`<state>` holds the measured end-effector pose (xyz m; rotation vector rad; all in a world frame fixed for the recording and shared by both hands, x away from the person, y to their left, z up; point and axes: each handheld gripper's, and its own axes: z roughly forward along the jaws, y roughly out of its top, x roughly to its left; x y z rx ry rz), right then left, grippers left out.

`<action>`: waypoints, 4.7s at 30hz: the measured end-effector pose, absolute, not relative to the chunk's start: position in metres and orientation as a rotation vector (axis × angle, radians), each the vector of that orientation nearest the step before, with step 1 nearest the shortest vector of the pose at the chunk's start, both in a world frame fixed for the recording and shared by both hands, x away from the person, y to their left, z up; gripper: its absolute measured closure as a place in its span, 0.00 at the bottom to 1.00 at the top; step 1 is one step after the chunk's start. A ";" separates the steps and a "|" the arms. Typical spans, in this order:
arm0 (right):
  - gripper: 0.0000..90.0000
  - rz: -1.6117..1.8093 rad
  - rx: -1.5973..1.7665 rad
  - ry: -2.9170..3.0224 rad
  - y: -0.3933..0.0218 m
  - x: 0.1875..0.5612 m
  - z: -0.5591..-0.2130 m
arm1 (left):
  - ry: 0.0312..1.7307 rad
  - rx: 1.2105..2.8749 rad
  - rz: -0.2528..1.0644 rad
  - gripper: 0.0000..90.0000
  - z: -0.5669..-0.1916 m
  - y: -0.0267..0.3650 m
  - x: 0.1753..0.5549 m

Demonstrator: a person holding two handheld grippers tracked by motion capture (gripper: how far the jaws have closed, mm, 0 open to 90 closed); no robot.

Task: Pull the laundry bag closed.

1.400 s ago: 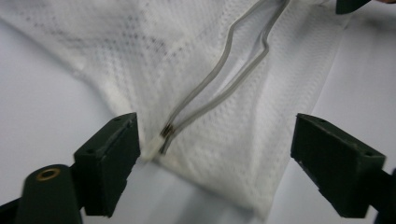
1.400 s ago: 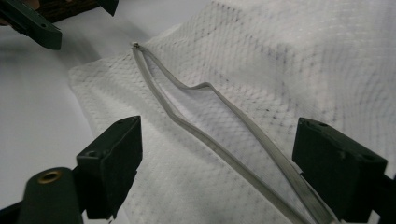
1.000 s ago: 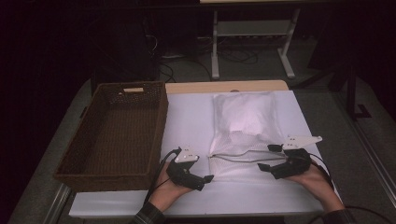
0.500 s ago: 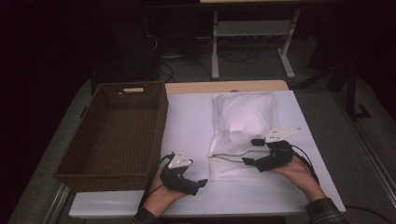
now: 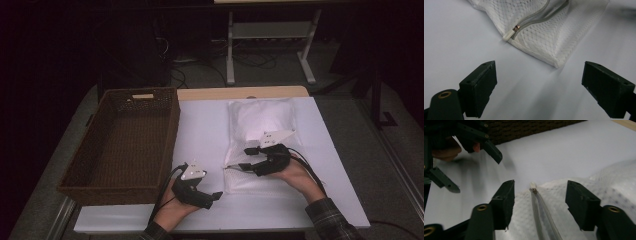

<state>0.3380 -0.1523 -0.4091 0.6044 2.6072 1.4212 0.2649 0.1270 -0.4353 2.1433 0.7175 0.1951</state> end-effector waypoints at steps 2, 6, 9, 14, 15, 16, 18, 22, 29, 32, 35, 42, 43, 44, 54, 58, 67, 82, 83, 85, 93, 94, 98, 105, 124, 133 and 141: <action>0.50 1.426 0.596 2.624 -0.146 0.341 -0.411 | 0.715 2.145 0.192 0.14 -0.436 0.125 0.265; 0.56 1.428 0.576 2.652 -0.133 0.347 -0.414 | 0.708 2.151 0.183 0.14 -0.437 0.122 0.265; 0.60 1.432 0.561 2.663 -0.126 0.350 -0.416 | 0.704 2.156 0.184 0.14 -0.438 0.123 0.265; 0.70 1.432 0.539 2.711 -0.108 0.359 -0.426 | 0.717 2.147 0.183 0.14 -0.437 0.125 0.266; 0.70 1.423 0.544 2.713 -0.105 0.361 -0.428 | 0.717 2.147 0.181 0.14 -0.437 0.125 0.266; 0.70 1.423 0.544 2.713 -0.105 0.361 -0.428 | 0.717 2.147 0.181 0.14 -0.437 0.125 0.266; 0.72 1.415 0.546 2.724 -0.103 0.362 -0.429 | 0.717 2.147 0.181 0.14 -0.437 0.125 0.266; 0.75 1.388 0.555 2.750 -0.098 0.369 -0.438 | 0.715 2.149 0.182 0.14 -0.437 0.124 0.266; 0.77 1.365 0.579 2.780 -0.095 0.373 -0.449 | 0.714 2.152 0.179 0.14 -0.438 0.124 0.266; 0.78 1.359 0.573 2.791 -0.093 0.374 -0.451 | 0.714 2.155 0.178 0.14 -0.438 0.123 0.266; 0.78 1.351 0.580 2.799 -0.091 0.374 -0.455 | 0.713 2.158 0.173 0.14 -0.439 0.123 0.266; 0.89 1.333 0.569 2.806 -0.088 0.373 -0.458 | 0.713 2.163 0.176 0.14 -0.439 0.122 0.266; 0.89 1.335 0.565 2.805 -0.088 0.373 -0.458 | 0.713 2.161 0.172 0.14 -0.439 0.122 0.266; 0.89 1.342 0.562 2.803 -0.088 0.373 -0.458 | 0.714 2.161 0.169 0.14 -0.439 0.122 0.266; 0.89 1.424 0.575 2.742 -0.099 0.371 -0.442 | 0.713 2.166 0.170 0.14 -0.439 0.123 0.266; 0.89 1.399 0.557 2.735 -0.109 0.367 -0.434 | 0.715 2.166 0.170 0.14 -0.439 0.122 0.266; 0.62 1.387 0.587 2.743 -0.128 0.363 -0.428 | 0.718 2.164 0.172 0.14 -0.439 0.122 0.266; 0.50 1.205 0.501 2.788 -0.143 0.363 -0.454 | 0.721 2.170 0.177 0.14 -0.440 0.122 0.266; 0.55 1.186 0.480 2.767 -0.144 0.362 -0.455 | 0.722 2.170 0.179 0.14 -0.440 0.122 0.267; 0.57 1.183 0.476 2.749 -0.144 0.361 -0.455 | 0.723 2.170 0.179 0.14 -0.440 0.122 0.267; 0.84 1.229 0.483 2.711 -0.149 0.360 -0.459 | 0.730 2.183 0.190 0.14 -0.440 0.117 0.271; 0.90 1.236 0.499 2.708 -0.150 0.360 -0.459 | 0.731 2.186 0.192 0.14 -0.440 0.116 0.273; 0.97 1.246 0.525 2.699 -0.151 0.362 -0.460 | 0.751 2.179 0.192 0.15 -0.438 0.113 0.278; 0.98 1.338 0.571 2.681 -0.155 0.363 -0.457 | 0.789 2.143 0.196 0.26 -0.436 0.107 0.295; 0.98 1.477 0.571 2.612 -0.171 0.359 -0.444 | 0.738 2.140 0.147 0.74 -0.444 0.080 0.341; 0.97 1.465 0.576 2.606 -0.172 0.357 -0.442 | 0.705 2.182 0.177 0.92 -0.442 0.076 0.337; 0.80 1.479 0.593 2.598 -0.173 0.346 -0.429 | 0.696 2.194 0.199 0.94 -0.439 0.080 0.335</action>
